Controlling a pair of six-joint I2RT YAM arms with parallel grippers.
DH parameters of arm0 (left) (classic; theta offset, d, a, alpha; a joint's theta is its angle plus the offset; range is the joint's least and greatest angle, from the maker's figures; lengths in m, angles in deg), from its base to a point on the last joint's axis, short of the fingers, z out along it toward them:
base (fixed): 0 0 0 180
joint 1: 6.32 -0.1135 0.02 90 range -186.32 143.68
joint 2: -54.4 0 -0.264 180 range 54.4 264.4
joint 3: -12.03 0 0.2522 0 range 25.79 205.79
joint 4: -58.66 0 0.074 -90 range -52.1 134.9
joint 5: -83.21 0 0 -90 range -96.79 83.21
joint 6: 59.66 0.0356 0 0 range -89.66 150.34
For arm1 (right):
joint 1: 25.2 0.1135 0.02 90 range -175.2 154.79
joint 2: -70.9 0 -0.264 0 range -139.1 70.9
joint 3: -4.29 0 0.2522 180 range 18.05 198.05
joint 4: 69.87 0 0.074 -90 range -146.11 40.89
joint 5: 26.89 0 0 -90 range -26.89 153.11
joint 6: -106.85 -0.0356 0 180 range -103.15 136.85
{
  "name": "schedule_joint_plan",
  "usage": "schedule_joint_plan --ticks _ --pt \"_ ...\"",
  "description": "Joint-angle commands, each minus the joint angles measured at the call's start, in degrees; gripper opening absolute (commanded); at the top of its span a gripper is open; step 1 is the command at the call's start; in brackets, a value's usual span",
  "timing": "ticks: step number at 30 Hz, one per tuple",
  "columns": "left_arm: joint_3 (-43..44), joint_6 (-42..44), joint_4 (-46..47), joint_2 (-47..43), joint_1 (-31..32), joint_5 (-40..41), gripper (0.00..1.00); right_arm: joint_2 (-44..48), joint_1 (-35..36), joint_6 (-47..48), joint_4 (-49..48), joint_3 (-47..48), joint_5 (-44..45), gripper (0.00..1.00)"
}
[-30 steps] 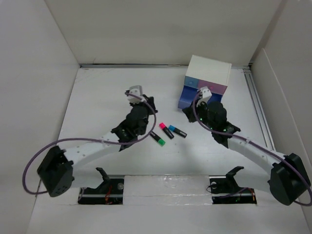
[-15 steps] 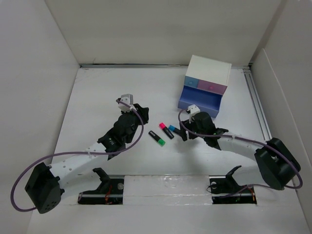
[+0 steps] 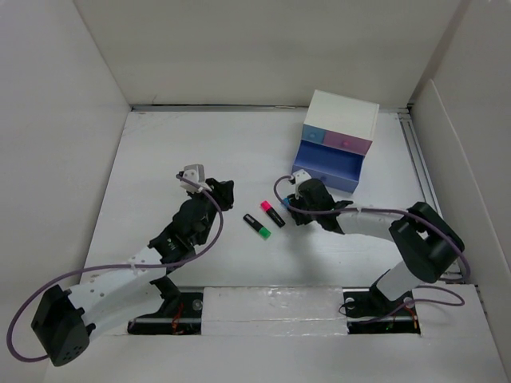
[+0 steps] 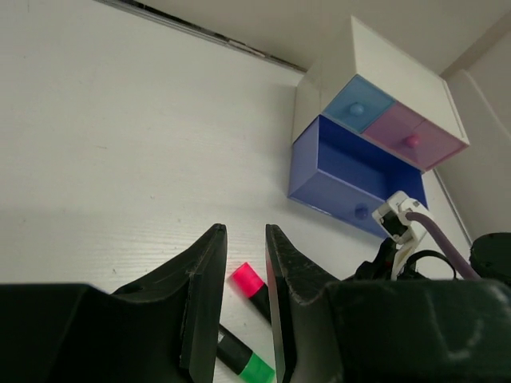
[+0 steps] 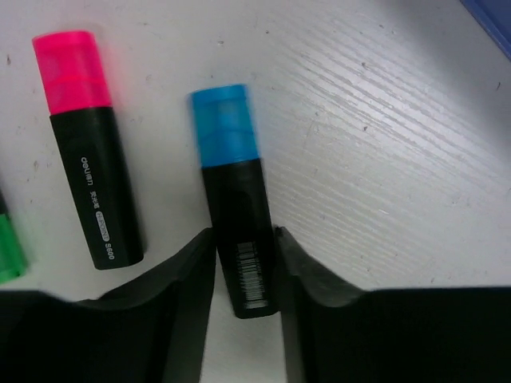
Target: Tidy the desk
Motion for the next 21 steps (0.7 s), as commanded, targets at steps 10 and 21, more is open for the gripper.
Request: schedule_joint_plan --ticks 10,21 --pt "-2.3 -1.0 2.3 -4.0 -1.5 0.2 0.21 7.0 1.6 1.4 3.2 4.2 -0.6 0.07" --pt "-3.0 -1.5 2.6 -4.9 -1.5 -1.4 0.2 9.0 -10.6 4.3 4.1 14.9 1.8 0.09"
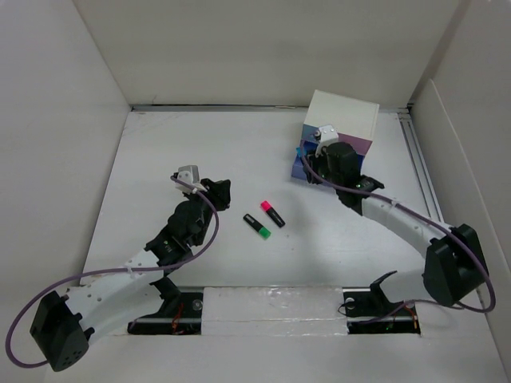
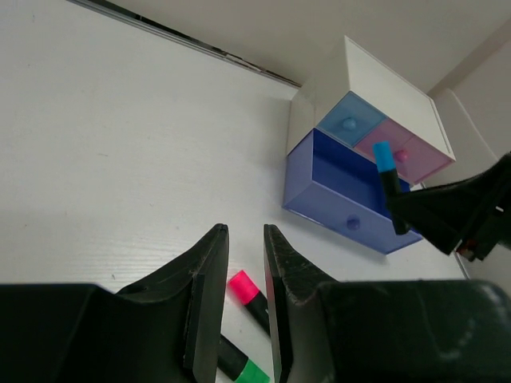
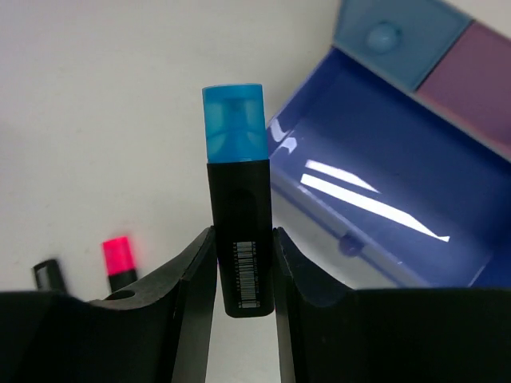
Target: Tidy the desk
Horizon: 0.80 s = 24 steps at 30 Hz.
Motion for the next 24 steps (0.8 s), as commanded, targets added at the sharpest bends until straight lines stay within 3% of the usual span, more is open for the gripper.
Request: schedule_joint_plan --ticks 1,12,14,15,17,20,22,24 --pt "-0.8 -0.6 1.7 -0.6 -0.3 -0.8 0.2 -4.8 -3.4 2.7 -0.1 3.6 1.4 0.09" --pt "-0.9 -0.5 1.9 -0.7 -0.3 -0.8 0.19 -12.2 -9.8 3.8 0.0 9.4 7.7 0.1" --pt "-0.7 -0.6 1.7 -0.6 -0.3 -0.8 0.19 -13.2 -9.8 3.3 0.6 10.6 9.0 0.2" --pt "-0.8 -0.6 1.5 -0.7 -0.3 -0.6 0.19 -13.5 -9.8 3.1 1.4 10.8 11.4 0.35" --pt "-0.8 -0.6 1.5 -1.2 -0.3 -0.4 0.19 -13.0 -8.6 2.9 0.7 10.1 13.3 0.53" --pt "-1.2 -0.6 1.7 -1.8 -0.3 -0.3 0.19 -10.6 -7.9 2.4 -0.1 9.5 14.9 0.69" --pt "-1.1 -0.6 1.6 -1.6 -0.3 -0.2 0.19 -8.1 -6.2 2.3 -0.1 7.5 14.8 0.69" --pt "-1.0 -0.6 1.5 -1.3 -0.3 -0.1 0.19 -6.2 -3.2 2.4 -2.8 4.2 12.1 0.63"
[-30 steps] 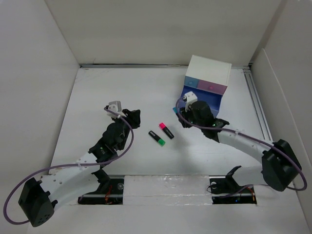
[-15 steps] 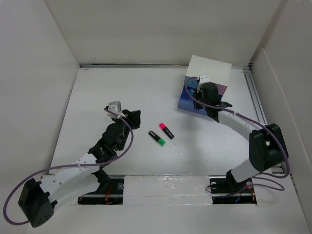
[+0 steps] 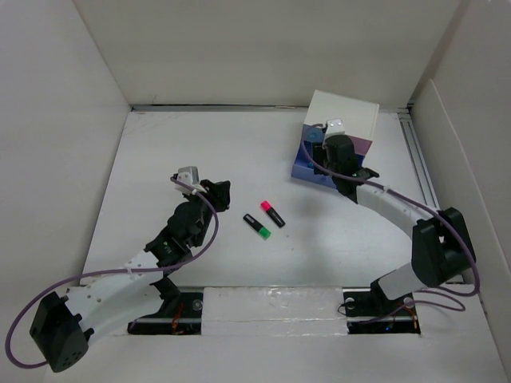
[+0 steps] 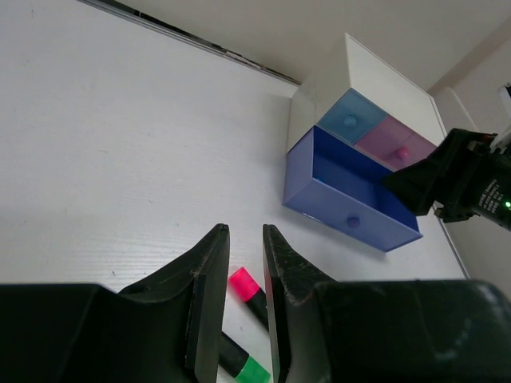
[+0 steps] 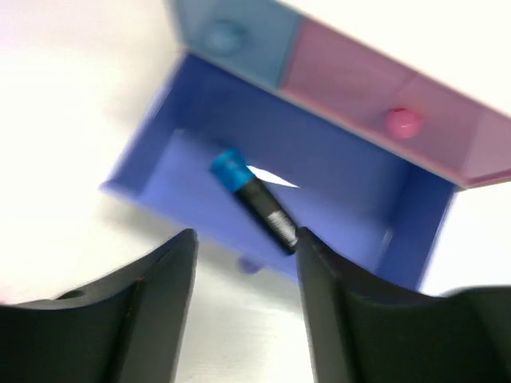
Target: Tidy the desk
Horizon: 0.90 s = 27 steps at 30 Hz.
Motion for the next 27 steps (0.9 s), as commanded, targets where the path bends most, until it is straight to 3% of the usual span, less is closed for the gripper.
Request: schedule_joint_plan --ticks 1,2,4,7,11,14,20,25,27 --pt "-0.4 -0.3 1.5 -0.9 -0.3 0.1 0.19 6.0 4.8 -0.4 -5.0 -3.8 -3.0 0.56" --pt "-0.3 -0.1 1.5 -0.8 -0.3 0.2 0.19 6.5 7.6 -0.2 -7.6 -6.8 -9.1 0.32" --pt "-0.4 -0.1 1.6 -0.5 -0.3 0.2 0.19 5.4 11.9 -0.8 -8.4 -9.0 -14.9 0.02" --pt "-0.3 -0.1 1.6 -0.4 -0.3 0.2 0.19 3.5 16.0 -1.9 -6.5 -9.7 -14.8 0.04" --pt "-0.3 -0.1 1.8 -0.1 -0.3 0.2 0.19 0.9 20.6 -3.2 -7.0 -10.8 -15.3 0.57" --pt "-0.3 -0.1 1.8 0.0 -0.3 0.1 0.19 -1.5 23.0 -3.5 -7.1 -9.7 -15.5 0.65" --pt "-0.3 -0.1 1.6 -0.3 -0.3 0.2 0.19 -6.0 23.7 -4.0 -6.6 -7.7 -13.3 0.65" --pt "-0.4 -0.1 1.7 -0.7 -0.3 0.1 0.19 -9.6 23.7 -4.5 -7.5 -7.5 -10.3 0.57" --pt "-0.4 -0.1 1.6 -0.8 -0.3 0.2 0.19 -11.1 23.7 -4.5 -7.9 -7.2 -10.2 0.46"
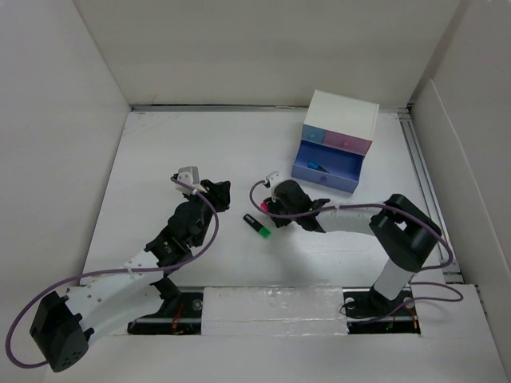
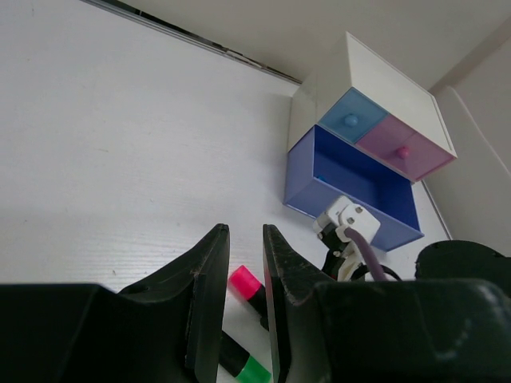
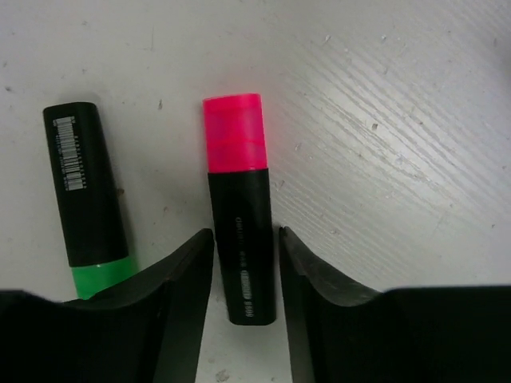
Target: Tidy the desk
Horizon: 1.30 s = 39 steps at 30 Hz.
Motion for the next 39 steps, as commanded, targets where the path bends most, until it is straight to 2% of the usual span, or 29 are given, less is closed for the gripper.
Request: schedule_joint_plan --ticks 1,3,5,6,8,12,16,22,24,25,26,28,29,31,34,35,36,37,38,39 --pt "-0.4 -0.1 1.6 -1.0 -0.3 0.2 0.19 -2.3 0.2 -0.8 -2.9 2.6 1.5 0.42" --pt "-0.4 0.0 1.8 -1.0 -0.3 0.2 0.19 -3.8 0.2 -0.7 -2.6 3.2 0.8 0.32" --pt "-0.4 -0.1 1.6 -0.9 -0.3 0.2 0.19 -2.5 0.2 -0.9 -2.7 3.6 1.1 0.13" --pt "-0.4 -0.1 1.8 -0.9 -0.3 0.2 0.19 -1.3 0.2 -0.9 -2.8 3.5 2.3 0.11" --pt "-0.4 -0.1 1.8 -0.7 -0.3 0.0 0.19 3.2 -1.0 -0.9 -3.2 3.2 3.7 0.1" --pt "-0.4 -0.1 1.9 -0.3 -0.3 -0.5 0.19 6.6 -6.2 -0.8 -1.8 4.5 6.7 0.1" --pt "-0.5 -0.1 2.3 -0.2 -0.3 -0.7 0.19 8.0 -12.3 -0.5 -1.6 6.6 6.1 0.09" --pt "-0.5 -0.1 2.2 0.0 -0.3 -0.7 0.19 6.2 -19.8 1.0 -0.2 12.3 11.5 0.1" --pt "-0.5 -0.1 2.3 0.1 -0.3 -0.7 0.19 5.7 -21.4 0.9 -0.4 12.9 13.7 0.13" --pt "-0.5 -0.1 2.3 0.1 -0.3 -0.7 0.19 5.4 -22.7 0.5 -0.9 13.3 14.6 0.19" --pt "-0.4 -0.1 2.3 0.3 -0.3 -0.7 0.19 5.0 -23.3 0.4 -1.0 13.6 15.0 0.36" --pt "-0.5 -0.1 2.3 0.4 -0.3 -0.8 0.19 5.2 -23.3 0.1 -1.0 13.8 15.3 0.53" --pt "-0.5 -0.1 2.3 0.4 -0.3 -0.7 0.19 6.0 -23.3 0.2 -1.0 13.3 15.3 0.65" --pt "-0.4 -0.1 2.3 0.4 -0.3 -0.5 0.19 7.4 -21.7 0.4 -1.1 12.2 16.2 0.69" --pt "-0.5 -0.1 2.4 0.4 -0.3 -0.5 0.19 10.8 -17.4 0.6 -2.0 8.3 14.5 0.69" --pt "-0.5 -0.1 2.4 0.5 -0.3 -0.4 0.19 11.3 -14.6 0.3 -2.6 6.9 14.3 0.68" --pt "-0.5 -0.1 2.3 0.4 -0.3 -0.3 0.19 12.2 -13.2 0.1 -2.4 5.2 13.1 0.62" --pt "-0.4 -0.1 2.2 0.5 -0.3 -0.3 0.19 12.4 -11.8 -0.3 -2.6 4.0 11.0 0.49" --pt "-0.4 -0.1 2.2 0.1 -0.3 0.0 0.19 12.6 -10.6 0.0 -3.9 2.9 8.2 0.25" --pt "-0.4 -0.1 2.2 0.0 -0.3 0.1 0.19 12.1 -7.8 -0.1 -4.5 1.0 2.8 0.15"
